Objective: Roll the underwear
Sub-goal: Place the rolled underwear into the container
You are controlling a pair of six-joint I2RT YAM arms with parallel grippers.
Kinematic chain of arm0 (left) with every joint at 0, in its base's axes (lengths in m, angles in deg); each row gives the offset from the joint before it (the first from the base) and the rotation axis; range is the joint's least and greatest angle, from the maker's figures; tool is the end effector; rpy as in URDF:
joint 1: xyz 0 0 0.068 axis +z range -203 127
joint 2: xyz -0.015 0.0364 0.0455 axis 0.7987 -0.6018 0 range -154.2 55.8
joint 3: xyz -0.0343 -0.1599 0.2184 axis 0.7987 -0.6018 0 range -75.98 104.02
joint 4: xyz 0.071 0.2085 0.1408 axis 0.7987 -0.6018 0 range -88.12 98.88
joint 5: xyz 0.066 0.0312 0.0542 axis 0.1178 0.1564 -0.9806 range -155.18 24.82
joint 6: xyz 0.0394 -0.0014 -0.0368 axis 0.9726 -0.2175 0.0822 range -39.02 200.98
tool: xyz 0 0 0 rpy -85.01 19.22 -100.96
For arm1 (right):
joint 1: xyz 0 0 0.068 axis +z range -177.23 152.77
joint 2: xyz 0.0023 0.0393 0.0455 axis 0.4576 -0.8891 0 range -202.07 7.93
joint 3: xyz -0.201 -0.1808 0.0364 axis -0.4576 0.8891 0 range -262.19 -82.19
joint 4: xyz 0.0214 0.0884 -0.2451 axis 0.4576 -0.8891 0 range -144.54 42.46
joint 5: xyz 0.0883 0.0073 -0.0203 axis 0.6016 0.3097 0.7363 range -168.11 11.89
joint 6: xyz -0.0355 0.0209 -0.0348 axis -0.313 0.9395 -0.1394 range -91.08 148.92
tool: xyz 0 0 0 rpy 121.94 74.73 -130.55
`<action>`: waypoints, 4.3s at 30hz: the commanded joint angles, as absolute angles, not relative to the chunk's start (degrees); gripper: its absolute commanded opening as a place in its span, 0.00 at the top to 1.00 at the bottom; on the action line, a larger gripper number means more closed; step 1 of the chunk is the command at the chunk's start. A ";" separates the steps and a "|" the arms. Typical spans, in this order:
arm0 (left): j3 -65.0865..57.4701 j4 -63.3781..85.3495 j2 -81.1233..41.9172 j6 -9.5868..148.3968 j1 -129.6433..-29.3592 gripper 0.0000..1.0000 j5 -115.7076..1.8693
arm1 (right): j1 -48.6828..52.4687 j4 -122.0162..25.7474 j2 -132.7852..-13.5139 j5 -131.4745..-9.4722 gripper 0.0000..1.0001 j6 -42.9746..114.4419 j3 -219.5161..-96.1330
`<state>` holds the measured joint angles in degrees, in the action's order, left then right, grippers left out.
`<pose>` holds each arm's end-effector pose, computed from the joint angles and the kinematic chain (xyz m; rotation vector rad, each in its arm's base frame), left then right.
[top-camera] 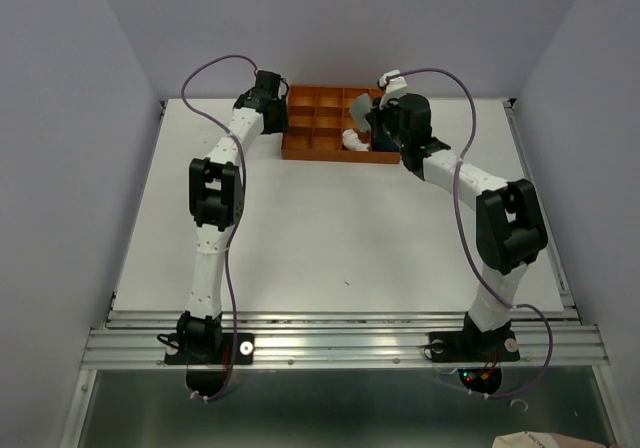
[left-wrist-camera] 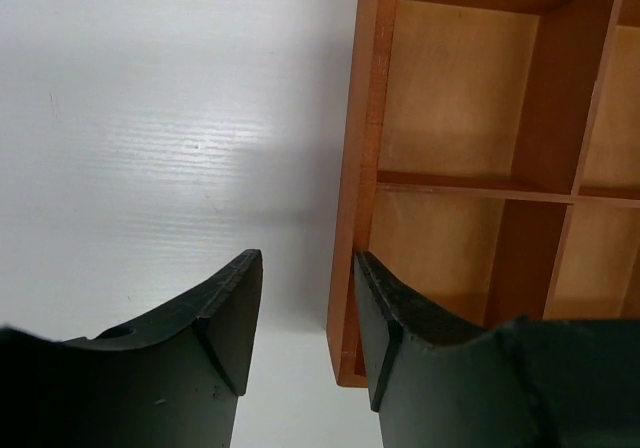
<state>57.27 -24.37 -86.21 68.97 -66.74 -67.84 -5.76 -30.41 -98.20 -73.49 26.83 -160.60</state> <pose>0.5451 -0.1317 0.2246 0.0109 2.3096 -0.1768 0.4137 0.1658 0.2861 -0.4183 1.7154 0.3169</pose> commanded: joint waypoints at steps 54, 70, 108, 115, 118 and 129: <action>58.58 -15.46 -90.27 67.27 -65.66 0.90 -59.73 | 3.97 -39.70 -130.14 -79.79 0.99 -5.19 -192.40; 57.88 -15.38 -90.27 66.22 -63.99 0.94 -58.06 | 1.34 -61.77 -132.69 -68.72 0.99 13.43 -204.35; 57.62 -15.29 -89.74 65.69 -63.81 0.94 -58.59 | -1.57 -73.99 -138.94 -62.47 0.50 18.99 -215.53; 57.79 -15.29 -89.66 65.25 -63.73 0.94 -58.68 | -1.57 -71.89 -134.46 -57.11 0.30 18.46 -215.52; 57.70 -15.38 -89.48 65.08 -63.64 0.94 -58.76 | -1.57 -68.83 -133.58 -58.51 0.29 19.77 -215.00; 57.70 -15.20 -89.39 64.99 -63.64 0.89 -58.41 | -0.43 -58.80 -135.77 -62.02 0.45 22.42 -215.08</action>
